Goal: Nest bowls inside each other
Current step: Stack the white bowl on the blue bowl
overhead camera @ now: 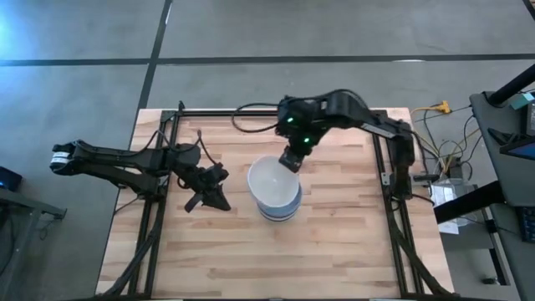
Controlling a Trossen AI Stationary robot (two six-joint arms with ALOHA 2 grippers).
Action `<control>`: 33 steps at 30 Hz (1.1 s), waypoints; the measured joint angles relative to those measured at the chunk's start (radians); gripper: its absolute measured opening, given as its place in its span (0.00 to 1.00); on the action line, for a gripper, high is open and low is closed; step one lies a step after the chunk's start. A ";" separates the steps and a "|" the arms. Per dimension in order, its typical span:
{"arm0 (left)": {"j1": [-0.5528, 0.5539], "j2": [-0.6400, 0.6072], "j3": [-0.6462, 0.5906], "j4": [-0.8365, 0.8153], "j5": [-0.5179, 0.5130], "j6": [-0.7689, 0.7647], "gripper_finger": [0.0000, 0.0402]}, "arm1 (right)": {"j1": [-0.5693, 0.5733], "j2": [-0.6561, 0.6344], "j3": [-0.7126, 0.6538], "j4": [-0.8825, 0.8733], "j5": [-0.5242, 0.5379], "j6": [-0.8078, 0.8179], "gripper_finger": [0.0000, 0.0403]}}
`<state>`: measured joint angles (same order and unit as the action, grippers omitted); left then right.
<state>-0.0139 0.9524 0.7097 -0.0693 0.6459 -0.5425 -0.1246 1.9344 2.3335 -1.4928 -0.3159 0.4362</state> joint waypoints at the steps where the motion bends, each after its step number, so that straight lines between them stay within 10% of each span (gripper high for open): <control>1: 0.001 0.000 0.000 -0.002 0.000 -0.001 0.00 | -0.006 0.000 -0.021 -0.001 -0.012 0.000 0.02; 33: 0.000 -0.019 0.000 -0.030 0.006 -0.004 0.00 | -0.017 0.045 -0.151 -0.076 0.043 -0.096 0.02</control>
<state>-0.0143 0.9337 0.7097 -0.0994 0.6521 -0.5465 -0.1416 1.9797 2.1821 -1.5688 -0.2727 0.3401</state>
